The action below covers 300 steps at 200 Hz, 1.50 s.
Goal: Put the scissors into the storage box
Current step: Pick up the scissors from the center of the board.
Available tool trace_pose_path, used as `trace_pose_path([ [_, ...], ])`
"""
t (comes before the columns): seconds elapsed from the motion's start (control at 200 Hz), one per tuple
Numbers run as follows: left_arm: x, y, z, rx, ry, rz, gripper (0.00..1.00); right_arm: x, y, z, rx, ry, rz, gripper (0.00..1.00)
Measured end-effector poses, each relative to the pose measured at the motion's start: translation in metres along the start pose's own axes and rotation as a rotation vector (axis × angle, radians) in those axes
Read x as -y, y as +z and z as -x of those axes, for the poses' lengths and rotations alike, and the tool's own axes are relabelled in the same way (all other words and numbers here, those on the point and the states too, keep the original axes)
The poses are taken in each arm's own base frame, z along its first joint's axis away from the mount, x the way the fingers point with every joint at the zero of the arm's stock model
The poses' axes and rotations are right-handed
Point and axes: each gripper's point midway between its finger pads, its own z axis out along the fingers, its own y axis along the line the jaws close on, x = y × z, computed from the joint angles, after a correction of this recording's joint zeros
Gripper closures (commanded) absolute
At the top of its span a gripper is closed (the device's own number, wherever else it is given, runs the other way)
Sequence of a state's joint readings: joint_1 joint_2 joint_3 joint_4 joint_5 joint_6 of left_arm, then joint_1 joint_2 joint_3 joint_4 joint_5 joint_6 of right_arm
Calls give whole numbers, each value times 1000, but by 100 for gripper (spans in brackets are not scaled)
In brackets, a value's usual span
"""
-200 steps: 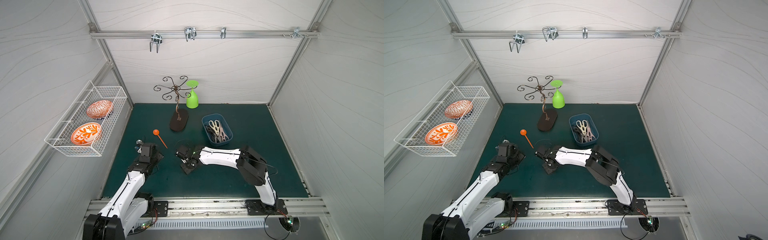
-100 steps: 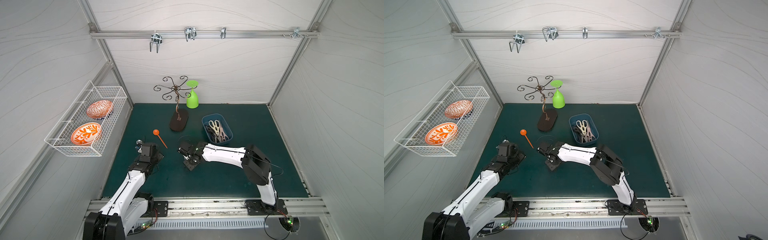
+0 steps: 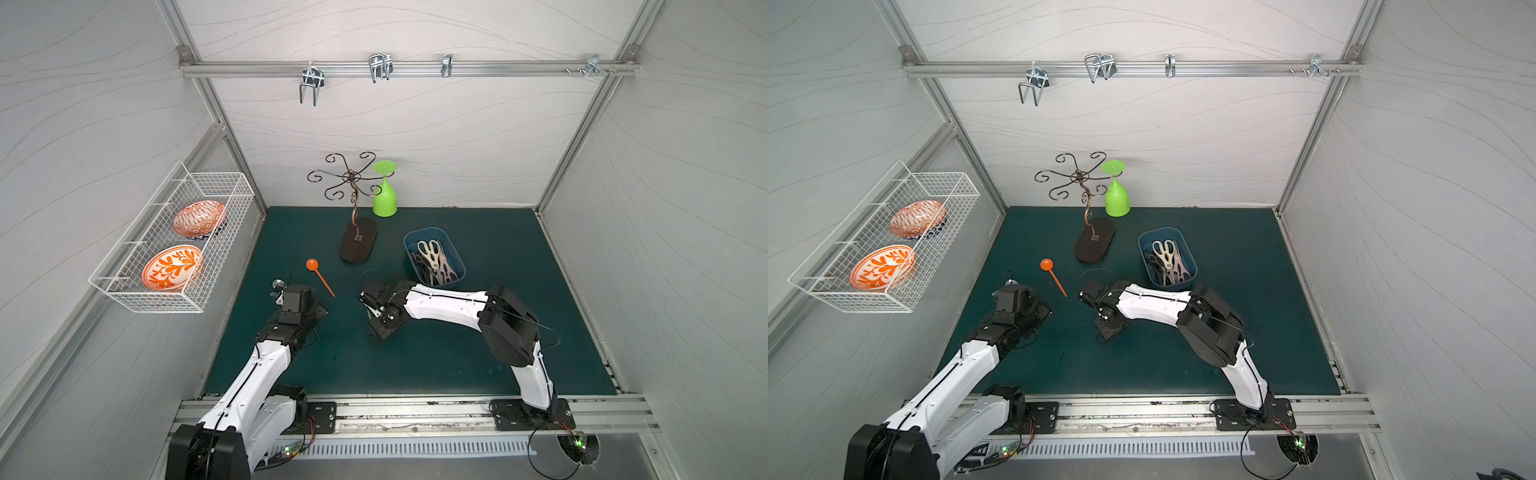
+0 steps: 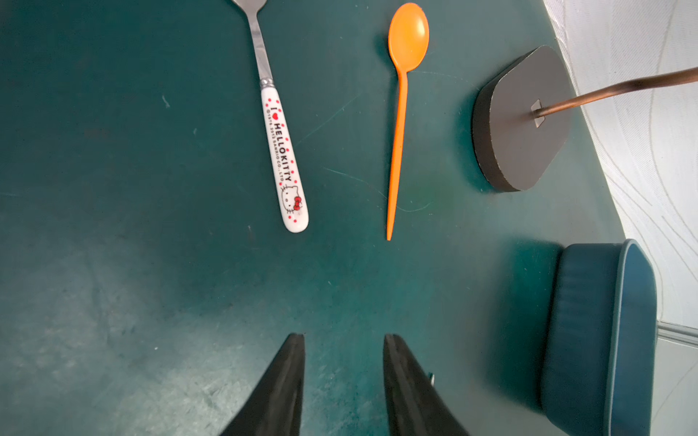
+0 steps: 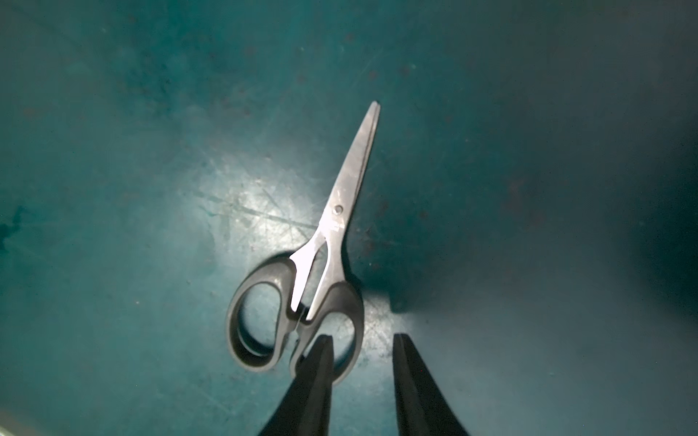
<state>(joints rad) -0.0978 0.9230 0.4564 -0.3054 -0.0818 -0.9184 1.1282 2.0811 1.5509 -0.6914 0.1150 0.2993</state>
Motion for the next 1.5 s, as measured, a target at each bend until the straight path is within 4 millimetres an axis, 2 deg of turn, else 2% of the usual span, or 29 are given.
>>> trace_pose_path([
  [0.285, 1, 0, -1, -6, -2, -5, 62, -1, 10, -13, -42, 9, -16, 70],
  [0.605, 1, 0, -1, -6, -2, -6, 62, -1, 12, -13, -73, 26, -40, 76],
  [0.725, 1, 0, -1, -6, -2, -6, 62, 0, 13, -12, -93, 31, -52, 81],
  [0.97, 1, 0, -1, -6, -2, -6, 62, -1, 15, -11, -109, 50, -65, 95],
  [1.02, 1, 0, -1, -6, -2, -6, 62, -1, 15, -11, -111, 52, -65, 100],
  [1.375, 1, 0, -1, -7, -2, -7, 62, 0, 11, -10, -95, 49, -58, 100],
  [1.5, 1, 0, -1, -9, -2, -7, 62, 13, 2, -12, -76, 72, -46, 100],
])
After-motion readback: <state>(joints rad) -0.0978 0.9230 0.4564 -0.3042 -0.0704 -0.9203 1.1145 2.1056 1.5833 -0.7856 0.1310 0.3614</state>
